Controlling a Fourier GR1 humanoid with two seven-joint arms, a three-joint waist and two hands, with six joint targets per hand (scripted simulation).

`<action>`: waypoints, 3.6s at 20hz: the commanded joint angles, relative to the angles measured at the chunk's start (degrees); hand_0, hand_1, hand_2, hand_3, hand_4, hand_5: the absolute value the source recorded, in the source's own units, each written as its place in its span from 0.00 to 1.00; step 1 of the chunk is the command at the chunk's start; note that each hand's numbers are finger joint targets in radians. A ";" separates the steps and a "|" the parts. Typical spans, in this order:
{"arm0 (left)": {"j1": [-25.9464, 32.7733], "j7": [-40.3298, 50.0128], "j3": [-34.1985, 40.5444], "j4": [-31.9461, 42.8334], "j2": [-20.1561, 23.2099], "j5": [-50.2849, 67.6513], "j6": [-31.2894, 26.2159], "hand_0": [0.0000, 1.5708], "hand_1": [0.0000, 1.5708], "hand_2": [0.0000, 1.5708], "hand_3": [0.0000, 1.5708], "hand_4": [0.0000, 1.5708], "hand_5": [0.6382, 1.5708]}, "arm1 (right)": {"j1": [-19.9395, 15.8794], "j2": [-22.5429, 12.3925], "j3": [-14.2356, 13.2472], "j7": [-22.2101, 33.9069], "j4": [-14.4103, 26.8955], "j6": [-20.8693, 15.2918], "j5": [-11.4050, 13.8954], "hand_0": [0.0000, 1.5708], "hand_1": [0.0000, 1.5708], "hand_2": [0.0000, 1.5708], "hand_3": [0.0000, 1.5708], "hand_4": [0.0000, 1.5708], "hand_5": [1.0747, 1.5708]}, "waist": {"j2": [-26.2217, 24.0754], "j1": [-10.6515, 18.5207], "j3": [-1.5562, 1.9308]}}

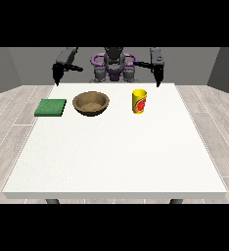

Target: Pick the cup and pour the ball into the bowl, then pick the bowl and place it on the pad

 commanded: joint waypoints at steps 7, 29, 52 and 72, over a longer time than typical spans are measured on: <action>-7.14 -11.87 4.21 18.59 -0.47 -1.73 2.34 0.00 0.00 0.00 0.00 0.00 0.64 | -2.18 -3.32 -3.05 -3.06 6.31 5.11 -3.17 0.00 0.00 0.00 0.00 0.00 0.98 | 0.64 -3.03 -0.01; -12.94 -28.72 5.83 39.99 -1.54 -13.50 26.98 0.84 0.84 1.00 1.00 0.54 0.93 | -7.47 -11.46 -7.34 -7.89 12.71 14.40 -7.30 0.00 0.00 0.00 0.00 0.00 0.97 | 8.55 -10.26 -0.02; -21.56 16.26 -22.79 36.36 -7.70 -50.54 29.39 0.86 0.86 1.00 1.00 0.67 1.00 | -1.60 -15.91 -13.23 -12.10 40.36 11.26 -3.56 0.00 0.00 0.03 0.00 0.00 0.97 | -16.89 7.90 0.09; -25.90 36.69 -41.34 26.45 -8.29 -73.66 20.73 0.29 0.29 1.00 1.00 0.57 1.00 | -11.18 -21.43 -13.75 -12.63 47.12 12.71 -3.40 0.00 0.00 0.00 0.17 0.00 0.92 | -10.96 7.05 0.06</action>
